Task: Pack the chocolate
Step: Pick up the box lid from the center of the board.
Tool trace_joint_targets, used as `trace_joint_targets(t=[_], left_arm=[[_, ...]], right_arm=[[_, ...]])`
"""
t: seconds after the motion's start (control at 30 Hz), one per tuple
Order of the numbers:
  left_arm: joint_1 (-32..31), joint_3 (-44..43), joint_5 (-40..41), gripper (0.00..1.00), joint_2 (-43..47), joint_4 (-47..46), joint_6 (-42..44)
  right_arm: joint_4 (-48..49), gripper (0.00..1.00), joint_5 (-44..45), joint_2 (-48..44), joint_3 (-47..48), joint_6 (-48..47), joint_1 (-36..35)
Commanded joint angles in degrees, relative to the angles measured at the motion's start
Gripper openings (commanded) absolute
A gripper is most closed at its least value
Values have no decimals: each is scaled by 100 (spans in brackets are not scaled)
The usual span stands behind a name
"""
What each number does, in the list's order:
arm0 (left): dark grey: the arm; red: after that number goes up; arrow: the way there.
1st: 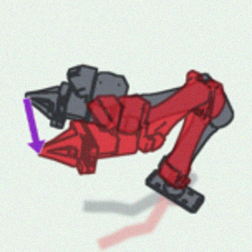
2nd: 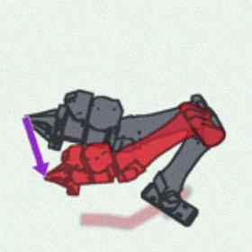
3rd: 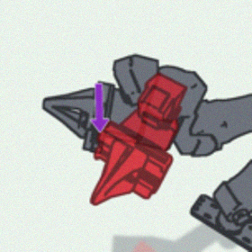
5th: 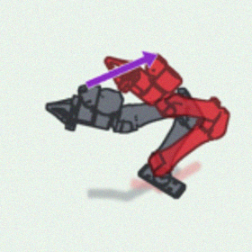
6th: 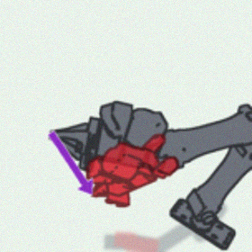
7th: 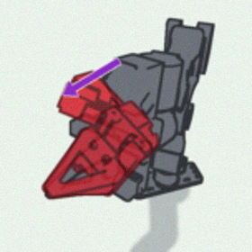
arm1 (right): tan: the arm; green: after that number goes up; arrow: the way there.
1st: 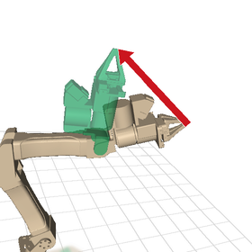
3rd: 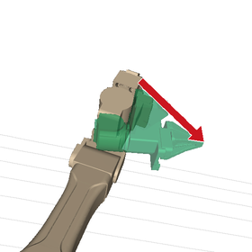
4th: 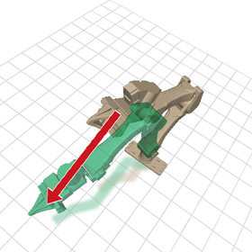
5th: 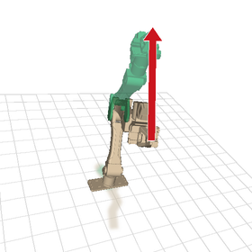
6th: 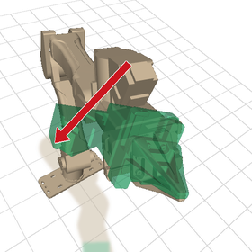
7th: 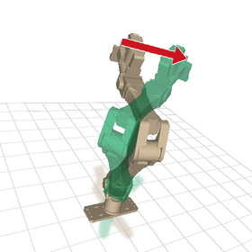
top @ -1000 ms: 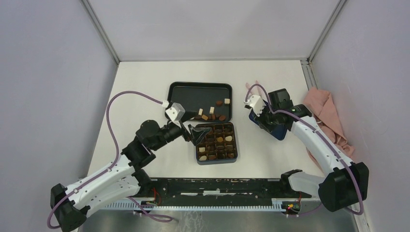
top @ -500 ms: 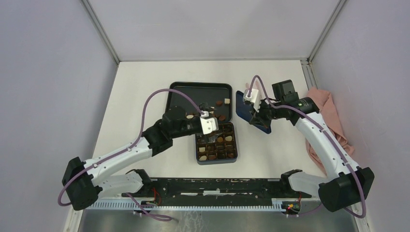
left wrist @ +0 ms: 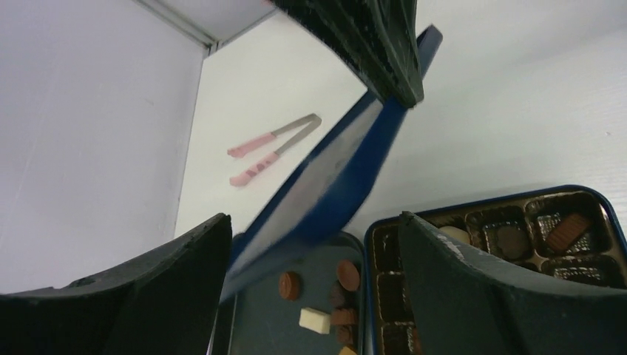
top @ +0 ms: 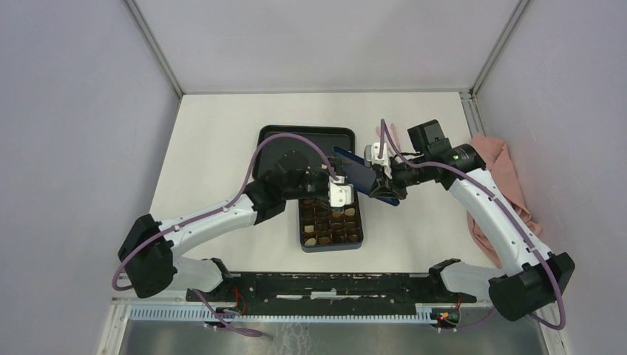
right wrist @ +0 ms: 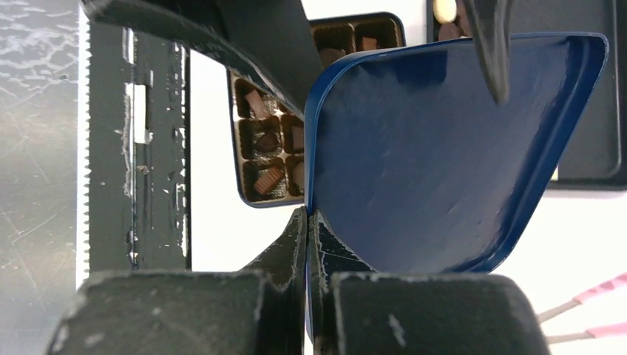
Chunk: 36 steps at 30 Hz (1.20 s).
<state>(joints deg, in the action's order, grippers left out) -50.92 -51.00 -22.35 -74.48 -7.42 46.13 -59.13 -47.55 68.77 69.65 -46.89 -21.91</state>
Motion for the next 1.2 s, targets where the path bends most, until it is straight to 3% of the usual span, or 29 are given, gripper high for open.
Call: trace_joint_targets(t=[0.0, 0.17, 0.27, 0.33, 0.43, 0.57, 0.6, 0.73, 0.83, 1.0, 1.17], left_arm=[[-163, -501, -397, 85, -248, -84, 579], [-236, -913, -395, 63, -478, 514, 945], [-252, -1213, -347, 39, -619, 1114, 1224], [-252, -1338, -332, 17, -660, 1360, 1286], [-258, -1349, -372, 2, -562, 1456, 1297], [-258, -1201, -372, 2, -265, 1355, 961], [-258, -1129, -330, 2, -155, 1270, 798], [-257, -839, -64, 2, 386, 896, -331], [-248, -709, 325, 2, 738, 783, -1583], [-10, -711, 1176, 2, 1131, 1143, -4117], [960, -211, 575, 2, 1572, 959, -6069]], right_arm=[[-307, 0, -606, 109, 432, -457, -139], [-487, 0, -684, 159, 571, -607, -226], [-558, 0, -692, 197, 607, -667, -259], [-575, 0, -690, 211, 612, -689, -269], [-565, 0, -623, 232, 667, -683, -267], [-268, 0, -376, 243, 851, -354, -270], [-136, 8, -273, 238, 940, -192, -263], [585, 61, 74, 38, 1233, 207, -253], [1178, 85, 328, -116, 1445, 516, -254], [1077, 91, 167, 200, 2293, 610, -237], [1659, 92, -517, 41, 1996, 885, -233]])
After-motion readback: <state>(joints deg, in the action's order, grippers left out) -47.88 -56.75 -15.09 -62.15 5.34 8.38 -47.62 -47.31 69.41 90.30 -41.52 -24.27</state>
